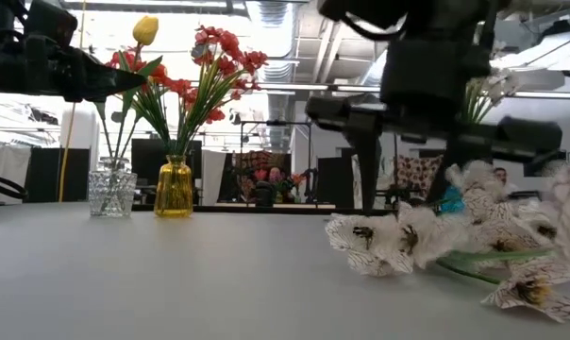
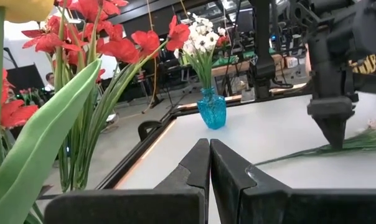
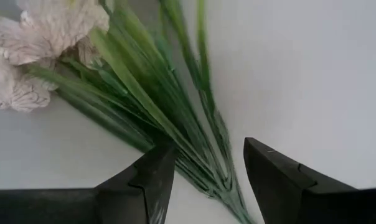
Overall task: Sort flowers into vase by color
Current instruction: Put the white flowers into the blue vase
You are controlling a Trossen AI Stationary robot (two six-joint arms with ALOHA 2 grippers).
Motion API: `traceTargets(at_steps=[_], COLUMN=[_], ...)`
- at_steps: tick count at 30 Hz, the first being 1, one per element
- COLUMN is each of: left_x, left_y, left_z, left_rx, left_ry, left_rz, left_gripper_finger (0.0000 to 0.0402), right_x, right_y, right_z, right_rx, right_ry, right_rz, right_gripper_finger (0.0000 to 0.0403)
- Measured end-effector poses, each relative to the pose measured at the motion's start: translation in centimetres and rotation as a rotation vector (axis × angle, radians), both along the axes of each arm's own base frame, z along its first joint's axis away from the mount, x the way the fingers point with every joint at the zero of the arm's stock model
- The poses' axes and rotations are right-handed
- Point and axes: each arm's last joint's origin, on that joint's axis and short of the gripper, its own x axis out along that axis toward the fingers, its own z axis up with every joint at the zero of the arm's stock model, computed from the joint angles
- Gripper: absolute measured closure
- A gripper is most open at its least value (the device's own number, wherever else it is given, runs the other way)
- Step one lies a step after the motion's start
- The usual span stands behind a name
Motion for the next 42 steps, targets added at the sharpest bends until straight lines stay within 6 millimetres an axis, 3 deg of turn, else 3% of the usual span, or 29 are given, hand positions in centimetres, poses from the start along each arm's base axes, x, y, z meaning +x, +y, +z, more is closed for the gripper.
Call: traceTargets(at_steps=[6,11,24,28,36,42], left_x=[0.0,0.0,0.0,0.0,0.0,-0.1], left_y=[0.0,0.0,0.0,0.0,0.0,0.2], left_z=[0.0,0.0,0.0,0.0,0.0,0.0], left_rx=[-0.003,-0.014,-0.018,-0.018,-0.018,-0.052], left_ry=[-0.001,-0.003,-0.004,-0.004,-0.004,-0.015], left_rz=[-0.001,-0.002,-0.003,-0.003,-0.002,0.060], left_gripper_finger=[0.0401,0.0401,0.0401,0.0401,0.0401,0.0401], right_x=[0.3,0.2,0.3,1.1,1.9,0.5], right_y=[-0.2,-0.2,-0.1,0.1,0.0,-0.8], right_z=[-1.6,-1.8,-1.3,-0.4,2.8,7.4], right_rx=[-0.025,-0.030,0.044,0.074,0.153,0.245], right_ry=[0.054,0.070,0.068,0.045,-0.018,-0.110], right_rz=[0.015,0.013,-0.215,-0.280,-0.394,-0.437], right_gripper_finger=[0.0184,0.0204,0.0346,0.0374,0.0360,0.0371])
